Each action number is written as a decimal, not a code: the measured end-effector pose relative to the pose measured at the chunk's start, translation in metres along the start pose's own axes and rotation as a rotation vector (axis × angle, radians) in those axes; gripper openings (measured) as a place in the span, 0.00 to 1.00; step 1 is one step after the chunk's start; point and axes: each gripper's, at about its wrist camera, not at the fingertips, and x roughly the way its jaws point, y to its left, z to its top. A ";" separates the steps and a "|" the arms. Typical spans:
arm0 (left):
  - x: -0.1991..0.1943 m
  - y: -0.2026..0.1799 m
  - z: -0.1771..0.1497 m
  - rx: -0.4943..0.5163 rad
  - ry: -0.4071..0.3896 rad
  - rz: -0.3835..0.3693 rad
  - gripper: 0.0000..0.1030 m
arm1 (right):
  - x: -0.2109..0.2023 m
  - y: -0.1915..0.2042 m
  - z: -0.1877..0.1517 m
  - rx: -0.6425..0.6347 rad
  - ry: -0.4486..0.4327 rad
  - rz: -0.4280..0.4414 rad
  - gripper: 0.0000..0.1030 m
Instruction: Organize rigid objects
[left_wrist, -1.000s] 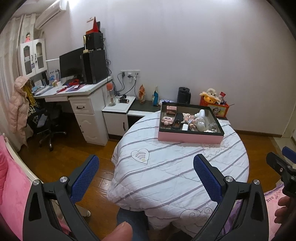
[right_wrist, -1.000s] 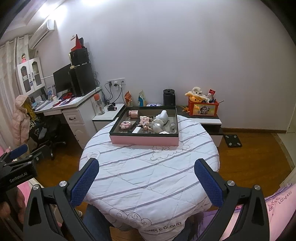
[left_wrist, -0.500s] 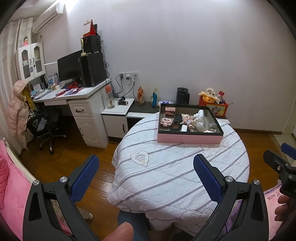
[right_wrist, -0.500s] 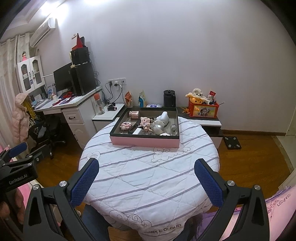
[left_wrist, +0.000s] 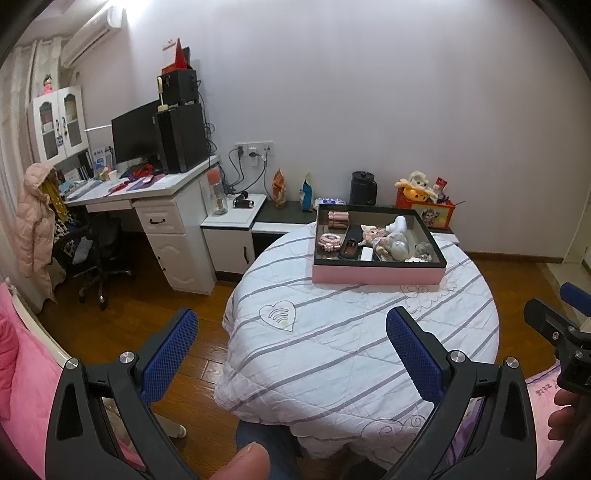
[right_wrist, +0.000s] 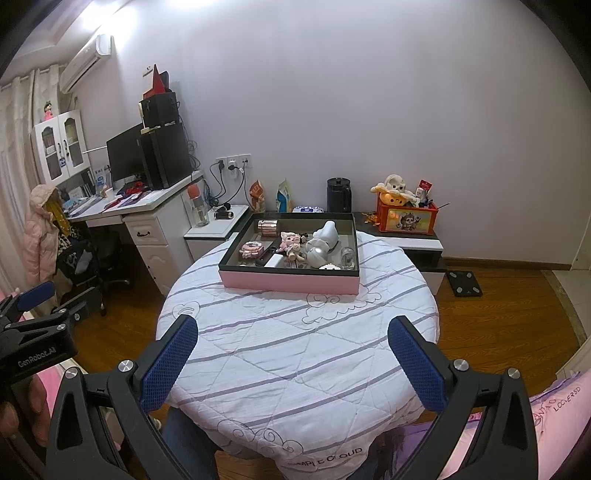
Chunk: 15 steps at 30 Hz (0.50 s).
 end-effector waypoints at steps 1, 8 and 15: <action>0.001 -0.001 0.000 0.003 0.001 0.002 1.00 | 0.000 0.000 0.000 0.000 0.000 0.000 1.00; 0.005 -0.001 0.001 0.009 0.004 0.006 1.00 | 0.001 0.000 0.000 0.002 0.004 0.000 1.00; 0.013 0.003 0.002 -0.009 0.029 -0.019 1.00 | 0.006 0.000 -0.004 0.005 0.017 0.001 1.00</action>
